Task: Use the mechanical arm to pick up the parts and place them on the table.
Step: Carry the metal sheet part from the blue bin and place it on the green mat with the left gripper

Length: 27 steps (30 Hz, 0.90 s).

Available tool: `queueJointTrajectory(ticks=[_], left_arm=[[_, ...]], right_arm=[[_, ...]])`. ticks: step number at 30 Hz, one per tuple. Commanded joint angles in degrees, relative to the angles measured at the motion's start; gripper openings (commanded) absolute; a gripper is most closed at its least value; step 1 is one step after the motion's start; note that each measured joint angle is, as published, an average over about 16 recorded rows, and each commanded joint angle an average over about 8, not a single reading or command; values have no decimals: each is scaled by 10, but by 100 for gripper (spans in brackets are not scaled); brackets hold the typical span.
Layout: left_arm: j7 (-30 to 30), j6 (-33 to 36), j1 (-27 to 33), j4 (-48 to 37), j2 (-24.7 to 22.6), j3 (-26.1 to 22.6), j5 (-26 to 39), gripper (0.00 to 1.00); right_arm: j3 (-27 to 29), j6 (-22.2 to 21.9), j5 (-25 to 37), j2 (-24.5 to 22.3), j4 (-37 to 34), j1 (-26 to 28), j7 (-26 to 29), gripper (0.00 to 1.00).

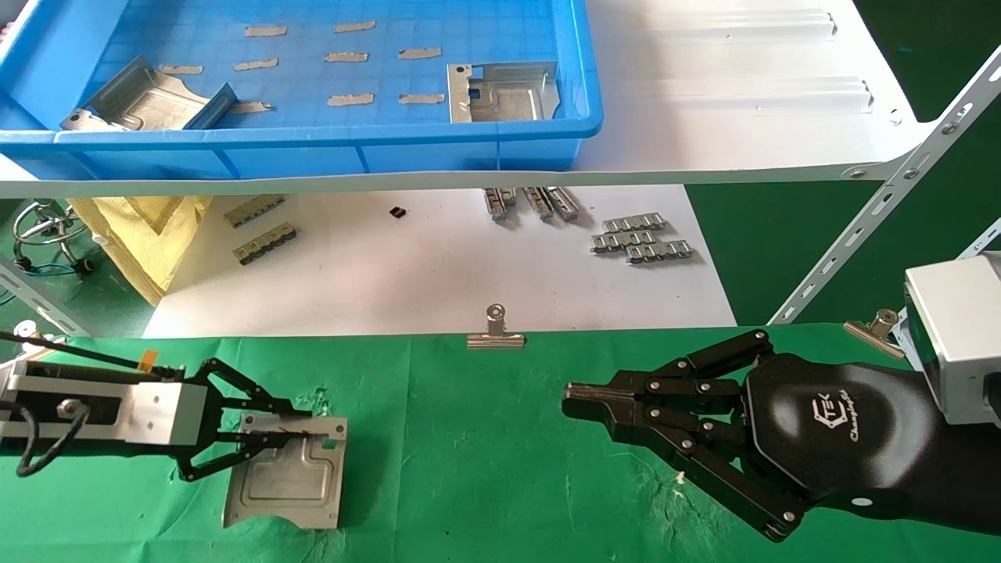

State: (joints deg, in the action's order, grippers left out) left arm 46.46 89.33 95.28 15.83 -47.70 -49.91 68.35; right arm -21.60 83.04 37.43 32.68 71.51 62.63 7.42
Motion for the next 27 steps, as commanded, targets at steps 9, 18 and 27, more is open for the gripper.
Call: queueJointTrajectory(ticks=[9,18,27], left_arm=[[34,-2,22,-75,-25,-15,20,100],[7,12,34,-114,-29,-6,1,100],[-114,26,2,-88,-13,35,-88,100]], right_arm=[[0,0,0,0,0,0,0,100],[0,0,0,0,0,0,0,100],[0,0,0,0,0,0,0,100]])
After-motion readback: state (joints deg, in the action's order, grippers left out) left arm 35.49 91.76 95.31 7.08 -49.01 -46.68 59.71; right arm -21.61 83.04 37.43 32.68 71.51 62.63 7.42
